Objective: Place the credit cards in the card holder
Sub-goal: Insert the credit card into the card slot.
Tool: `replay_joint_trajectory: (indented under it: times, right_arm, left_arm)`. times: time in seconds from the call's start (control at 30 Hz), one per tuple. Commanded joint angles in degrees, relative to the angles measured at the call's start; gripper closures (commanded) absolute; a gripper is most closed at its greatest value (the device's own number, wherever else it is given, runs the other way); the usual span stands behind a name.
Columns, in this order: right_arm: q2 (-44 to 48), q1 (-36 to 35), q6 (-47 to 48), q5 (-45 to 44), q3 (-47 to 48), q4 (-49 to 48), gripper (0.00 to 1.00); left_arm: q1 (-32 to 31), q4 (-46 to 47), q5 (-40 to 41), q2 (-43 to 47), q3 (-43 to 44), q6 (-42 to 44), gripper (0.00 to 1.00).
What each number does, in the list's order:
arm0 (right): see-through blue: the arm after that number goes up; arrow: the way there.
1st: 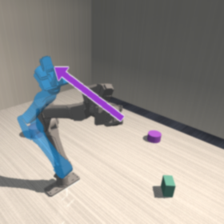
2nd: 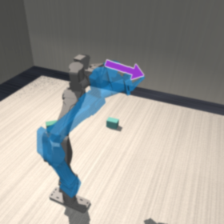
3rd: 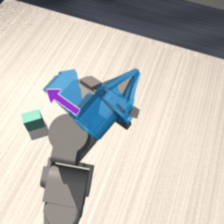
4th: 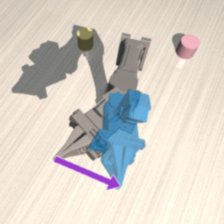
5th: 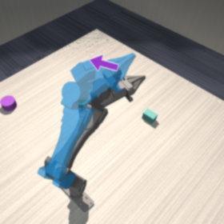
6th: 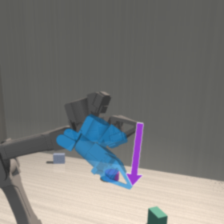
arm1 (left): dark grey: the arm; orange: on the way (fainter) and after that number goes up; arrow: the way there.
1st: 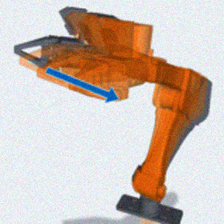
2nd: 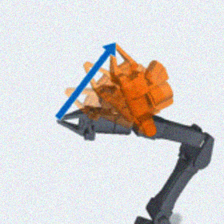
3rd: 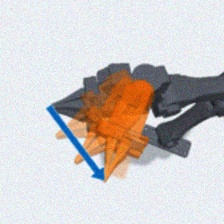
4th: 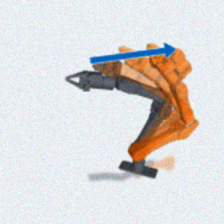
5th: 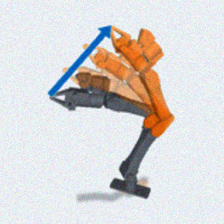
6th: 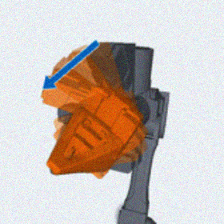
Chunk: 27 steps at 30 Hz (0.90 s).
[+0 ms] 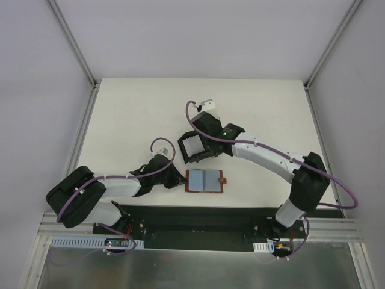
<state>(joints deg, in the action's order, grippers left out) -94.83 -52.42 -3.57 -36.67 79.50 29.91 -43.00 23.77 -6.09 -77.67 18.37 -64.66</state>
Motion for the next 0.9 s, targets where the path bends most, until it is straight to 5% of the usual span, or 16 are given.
replay_joint_trajectory:
  times: [0.0, 0.4, 0.87]
  right_arm:
    - [6.84, -0.05, -2.31, -4.82, -2.59, 1.99, 1.00]
    - [25.12, 0.83, -17.85, 30.14, -26.91, -14.86, 1.00]
    - [26.80, 1.36, -33.33, 35.61, -50.93, -42.20, 1.00]
  left_arm:
    - [0.29, -7.16, 0.02, -1.78, -1.06, 2.70, 1.00]
    - [0.29, -6.98, -0.77, -1.52, -1.41, 2.97, 1.00]
    - [-0.33, -0.83, -1.73, -2.93, -6.24, -2.31, 1.00]
